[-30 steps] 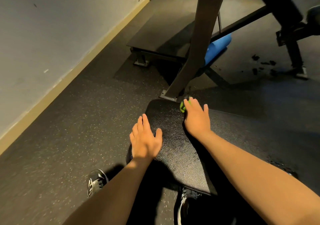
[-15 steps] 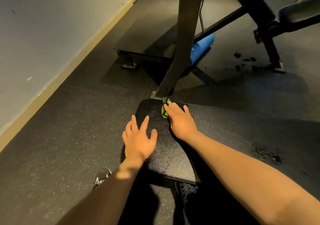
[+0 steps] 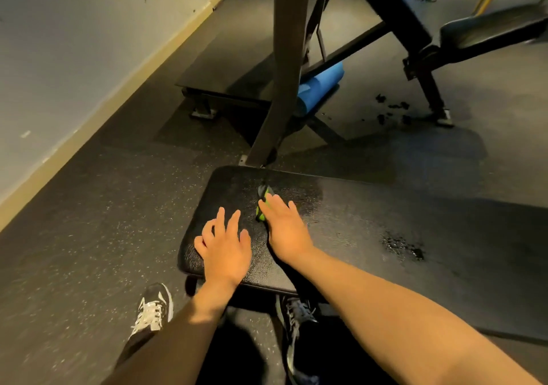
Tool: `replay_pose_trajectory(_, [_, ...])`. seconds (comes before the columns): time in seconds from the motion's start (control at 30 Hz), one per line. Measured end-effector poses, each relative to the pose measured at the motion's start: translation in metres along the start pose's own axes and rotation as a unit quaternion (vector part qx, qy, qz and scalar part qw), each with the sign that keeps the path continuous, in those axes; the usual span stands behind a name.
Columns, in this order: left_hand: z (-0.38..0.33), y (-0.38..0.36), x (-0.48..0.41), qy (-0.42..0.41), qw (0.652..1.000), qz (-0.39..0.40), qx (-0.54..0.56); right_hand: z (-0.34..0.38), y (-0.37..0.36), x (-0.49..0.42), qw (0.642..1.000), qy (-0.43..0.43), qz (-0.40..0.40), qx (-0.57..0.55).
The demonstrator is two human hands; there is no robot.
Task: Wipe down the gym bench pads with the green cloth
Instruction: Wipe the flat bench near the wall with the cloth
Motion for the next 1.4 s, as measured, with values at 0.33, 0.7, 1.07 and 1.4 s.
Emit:
replay_pose_trajectory(0.33, [-0.030, -0.016, 0.106, -0.054, 0.973, 0.121, 0.190, 0.018, 0.022, 0.097, 0.986, -0.015, 0.057, -0.157])
replay_pose_trajectory(0.7, [-0.023, 0.004, 0.168, 0.133, 0.804, 0.204, 0.542, 0.028, 0.056, 0.146, 0.836, -0.159, -0.163, -0.499])
replay_pose_trajectory(1.07, [0.004, 0.032, 0.168, 0.136, 0.808, 0.186, 0.543, 0.037, 0.054, 0.140, 0.894, -0.128, -0.144, -0.405])
replay_pose_trajectory(1.4, [-0.022, 0.051, 0.171, -0.051, 0.959, 0.162, 0.228, 0.036, 0.069, 0.150, 0.934, -0.088, -0.135, -0.319])
Point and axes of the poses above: each hand's wrist, its own x-axis away from the middle knuckle, its own y-axis out of the back of the hand, z = x × y, the point moved 9 cm from there along -x, towards the middle knuckle, and after that the axes turned 11 degrees about y, right-handed, at the moved point
